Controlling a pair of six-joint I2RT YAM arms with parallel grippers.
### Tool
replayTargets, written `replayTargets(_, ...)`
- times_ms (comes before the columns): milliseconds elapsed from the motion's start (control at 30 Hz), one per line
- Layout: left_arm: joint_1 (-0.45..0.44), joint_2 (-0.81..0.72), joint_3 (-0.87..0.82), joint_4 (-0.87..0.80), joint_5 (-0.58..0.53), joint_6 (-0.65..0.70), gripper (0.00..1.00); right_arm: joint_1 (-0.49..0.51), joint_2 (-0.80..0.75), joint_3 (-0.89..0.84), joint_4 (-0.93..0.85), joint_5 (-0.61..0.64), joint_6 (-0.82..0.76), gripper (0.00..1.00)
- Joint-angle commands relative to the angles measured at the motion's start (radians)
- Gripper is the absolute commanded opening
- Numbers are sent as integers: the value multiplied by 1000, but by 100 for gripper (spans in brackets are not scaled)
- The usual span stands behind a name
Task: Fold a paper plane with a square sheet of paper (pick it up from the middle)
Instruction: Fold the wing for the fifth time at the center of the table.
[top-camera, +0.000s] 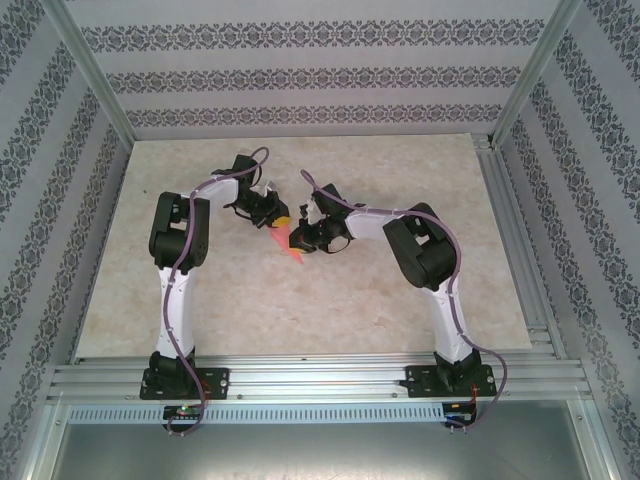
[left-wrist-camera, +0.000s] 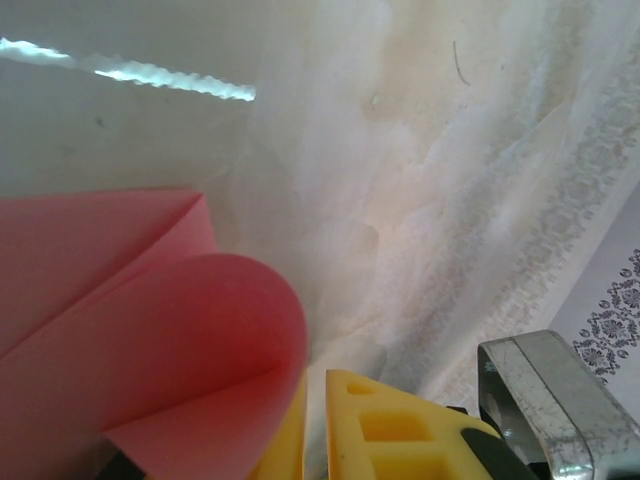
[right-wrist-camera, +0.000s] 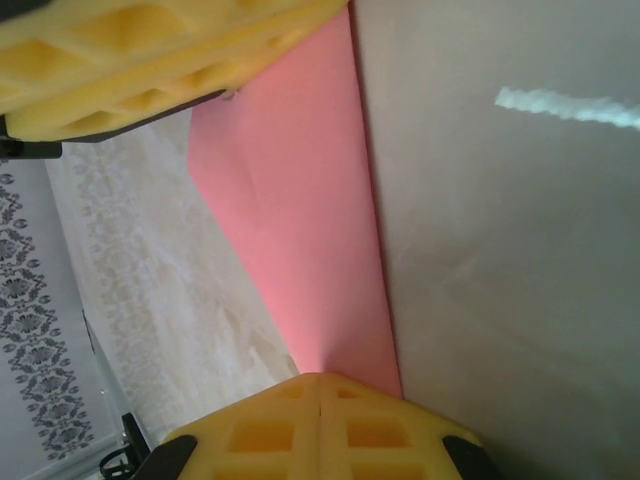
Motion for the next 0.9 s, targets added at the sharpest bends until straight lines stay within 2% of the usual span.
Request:
replayTargets(0,-4,25,22,-54,0,42,15,10,46,-17,-56,49,-22,0)
replayTargets(233,0,40,98,-82,-5,47,17,14,43,-64,-92,64,-47,0)
replayTargets(533,3,98,240,-138,-23,34,19,14,54,-55,-116,75,-60,0)
replayTargets(867,14,173,316,-170,-62,42,19,11,63,-46,-135,75,-67,0)
